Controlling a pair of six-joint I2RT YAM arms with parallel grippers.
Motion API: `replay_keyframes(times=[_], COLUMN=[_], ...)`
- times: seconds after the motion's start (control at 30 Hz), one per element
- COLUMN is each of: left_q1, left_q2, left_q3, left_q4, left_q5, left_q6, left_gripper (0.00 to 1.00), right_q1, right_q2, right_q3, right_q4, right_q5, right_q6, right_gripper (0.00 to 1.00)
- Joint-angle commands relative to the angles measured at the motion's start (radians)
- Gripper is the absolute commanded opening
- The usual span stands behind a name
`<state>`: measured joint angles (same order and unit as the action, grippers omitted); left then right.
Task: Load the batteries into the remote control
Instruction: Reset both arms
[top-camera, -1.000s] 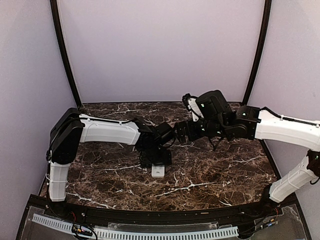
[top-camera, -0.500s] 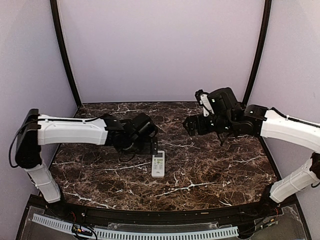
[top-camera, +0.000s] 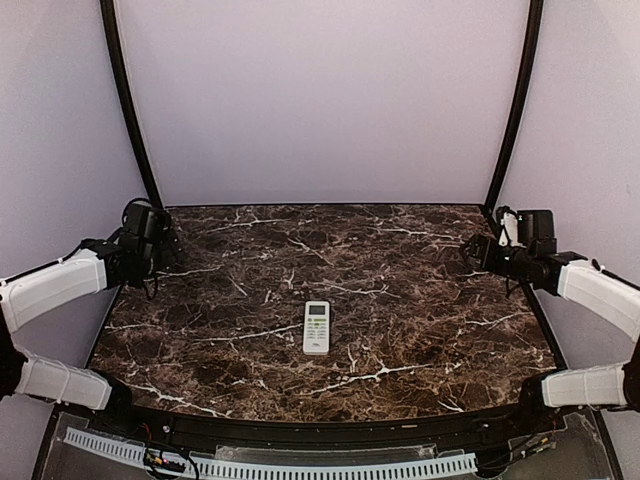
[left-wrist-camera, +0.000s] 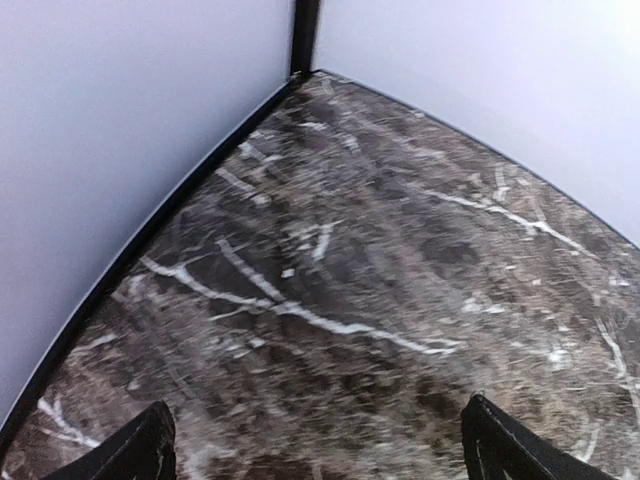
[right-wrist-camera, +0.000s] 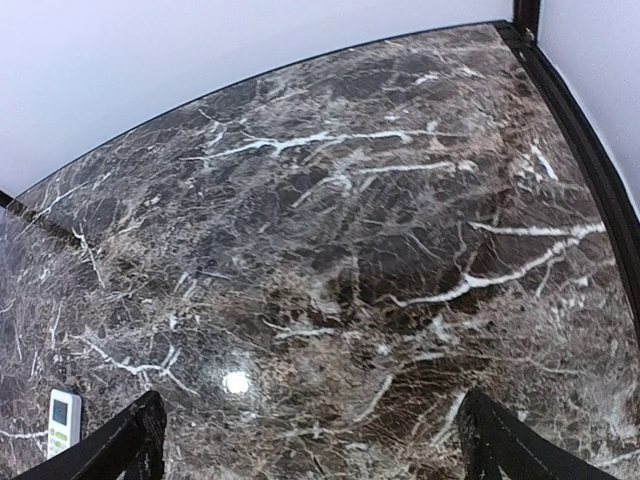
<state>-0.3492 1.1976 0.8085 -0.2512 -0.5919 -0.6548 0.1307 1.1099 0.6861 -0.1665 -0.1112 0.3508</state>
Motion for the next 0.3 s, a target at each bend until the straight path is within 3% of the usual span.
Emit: replay_keyframes(times=[0.0,0.1,0.27], left_q1=[0.058,0.070,0.075], left_q2=[-0.131,-0.167,-0.188], left_q3=[-0.162,-0.224,-0.251], left_q4=[0.074,0.092,0.140], left_q5=[-0.120,-0.208,-0.201], left_q6=[0.000,-0.020,0.012], left_gripper=[0.99,0.99,0.99], right_q1=[-0.048,-0.050,-0.050], right_q2=[-0.063,-0.087,-0.129], right_q3=[-0.144,-0.195,-0.262], right_q4=[0.219,0.254,0.352], right_q5=[-0.107,-0.047,-0.071], right_q6=[0.036,0.076,0.099], right_gripper=[0.99,0.99,0.99])
